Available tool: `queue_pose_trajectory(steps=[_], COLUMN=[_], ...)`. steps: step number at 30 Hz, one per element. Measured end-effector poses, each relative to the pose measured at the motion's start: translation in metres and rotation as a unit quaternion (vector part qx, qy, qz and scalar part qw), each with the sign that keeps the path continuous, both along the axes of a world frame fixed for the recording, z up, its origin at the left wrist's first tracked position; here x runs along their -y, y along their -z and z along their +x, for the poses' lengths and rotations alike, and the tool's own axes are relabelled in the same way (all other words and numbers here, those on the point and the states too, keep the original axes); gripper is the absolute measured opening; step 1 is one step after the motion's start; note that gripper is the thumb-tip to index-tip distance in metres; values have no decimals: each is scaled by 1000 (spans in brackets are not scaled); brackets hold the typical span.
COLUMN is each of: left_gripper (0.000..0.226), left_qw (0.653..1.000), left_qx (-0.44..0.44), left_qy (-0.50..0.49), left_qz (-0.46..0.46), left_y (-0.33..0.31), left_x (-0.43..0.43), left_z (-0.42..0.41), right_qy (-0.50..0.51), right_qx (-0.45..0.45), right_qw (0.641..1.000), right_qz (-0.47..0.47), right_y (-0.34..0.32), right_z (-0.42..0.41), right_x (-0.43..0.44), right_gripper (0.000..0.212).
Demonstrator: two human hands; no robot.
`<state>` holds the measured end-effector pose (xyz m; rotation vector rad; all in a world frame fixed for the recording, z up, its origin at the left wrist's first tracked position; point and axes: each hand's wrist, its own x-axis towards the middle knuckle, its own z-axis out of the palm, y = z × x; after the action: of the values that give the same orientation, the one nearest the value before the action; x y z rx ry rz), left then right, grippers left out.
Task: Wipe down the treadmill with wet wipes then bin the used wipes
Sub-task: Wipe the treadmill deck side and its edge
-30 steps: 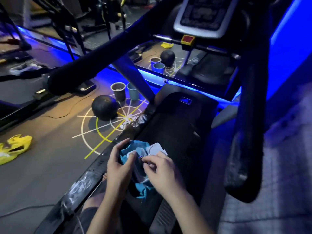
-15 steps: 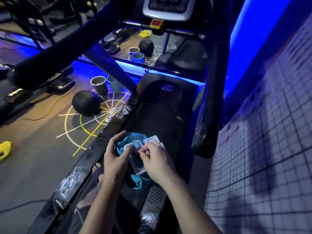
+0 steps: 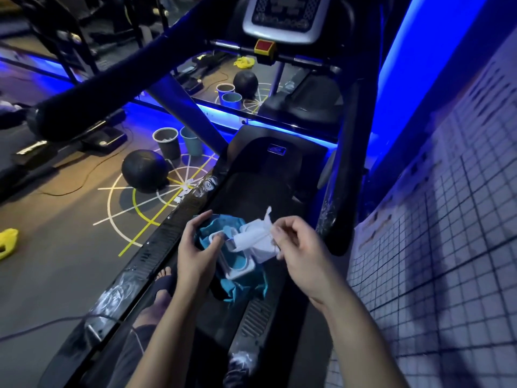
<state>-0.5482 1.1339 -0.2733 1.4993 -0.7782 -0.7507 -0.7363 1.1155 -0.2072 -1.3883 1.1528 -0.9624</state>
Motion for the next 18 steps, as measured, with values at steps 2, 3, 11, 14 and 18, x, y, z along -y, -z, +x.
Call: queue_pose_trajectory(steps=[2,3,11,14,18], left_gripper=[45,44,46,46,50], left_qw=[1000,1000,999,998,998], left_qx=[-13,-15,-16,-30,-24], left_qy=[-2,-4,24,17,21], left_qz=[-7,-8,-26,-46,-55], left_y=[-2,-3,-11,-14,-17], left_x=[4,7,24,37,49], left_z=[-1,-3,-19,-24,-35], right_qy=[21,42,152,201,183], right_qx=[3,13,-9,94,194], right_qw=[999,998,985,970,961], right_qz=[-28,-44,-83,-100,-66], right_y=[-5,-8,-48,-73,-110], right_z=[-3,-3,-8,-19,-39], right_x=[4,6,46,58,77], right_gripper=[5,7,20,37,35])
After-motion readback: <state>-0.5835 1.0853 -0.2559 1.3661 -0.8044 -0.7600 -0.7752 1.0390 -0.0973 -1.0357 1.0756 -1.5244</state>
